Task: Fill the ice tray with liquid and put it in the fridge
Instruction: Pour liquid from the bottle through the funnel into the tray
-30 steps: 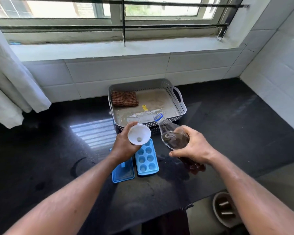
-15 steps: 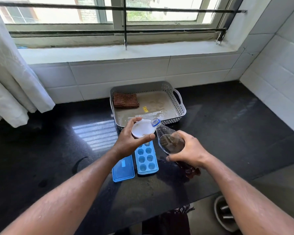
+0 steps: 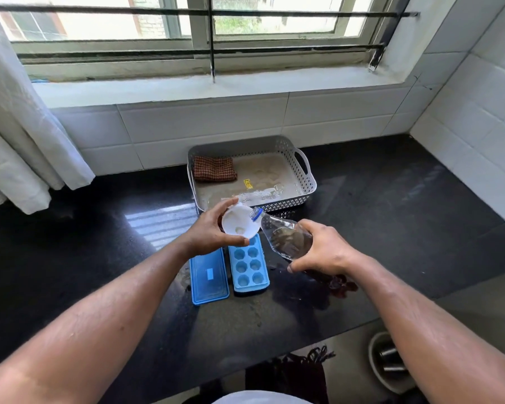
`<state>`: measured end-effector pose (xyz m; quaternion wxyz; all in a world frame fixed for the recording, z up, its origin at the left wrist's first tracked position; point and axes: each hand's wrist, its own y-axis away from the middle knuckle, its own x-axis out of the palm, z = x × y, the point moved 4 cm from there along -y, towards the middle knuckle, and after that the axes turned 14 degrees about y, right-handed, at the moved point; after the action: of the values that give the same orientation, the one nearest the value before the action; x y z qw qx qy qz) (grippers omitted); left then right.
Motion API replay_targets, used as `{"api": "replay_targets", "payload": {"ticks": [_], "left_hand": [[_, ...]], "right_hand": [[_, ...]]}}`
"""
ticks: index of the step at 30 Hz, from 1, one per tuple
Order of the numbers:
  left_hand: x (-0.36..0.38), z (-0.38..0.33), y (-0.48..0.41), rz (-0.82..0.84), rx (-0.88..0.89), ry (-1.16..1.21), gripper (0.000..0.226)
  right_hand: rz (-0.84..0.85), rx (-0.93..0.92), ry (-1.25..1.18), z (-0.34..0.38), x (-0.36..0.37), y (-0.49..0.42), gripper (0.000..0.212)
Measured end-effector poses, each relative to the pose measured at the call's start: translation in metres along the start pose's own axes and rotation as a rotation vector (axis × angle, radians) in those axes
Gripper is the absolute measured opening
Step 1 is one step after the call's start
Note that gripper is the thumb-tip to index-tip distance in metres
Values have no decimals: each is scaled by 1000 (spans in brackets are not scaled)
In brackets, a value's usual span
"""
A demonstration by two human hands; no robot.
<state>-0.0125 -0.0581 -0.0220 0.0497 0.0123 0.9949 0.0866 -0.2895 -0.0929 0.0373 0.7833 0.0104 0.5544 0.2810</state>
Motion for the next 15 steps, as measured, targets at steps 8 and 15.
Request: {"api": "replay_targets", "payload": {"ticks": [8, 15], "left_hand": [[-4, -8, -7, 91, -107, 32, 129], [-3, -17, -7, 125, -141, -43, 125]], "right_hand": [[39, 11, 136, 1, -7, -6, 70], [57, 8, 189, 1, -10, -10, 66]]}}
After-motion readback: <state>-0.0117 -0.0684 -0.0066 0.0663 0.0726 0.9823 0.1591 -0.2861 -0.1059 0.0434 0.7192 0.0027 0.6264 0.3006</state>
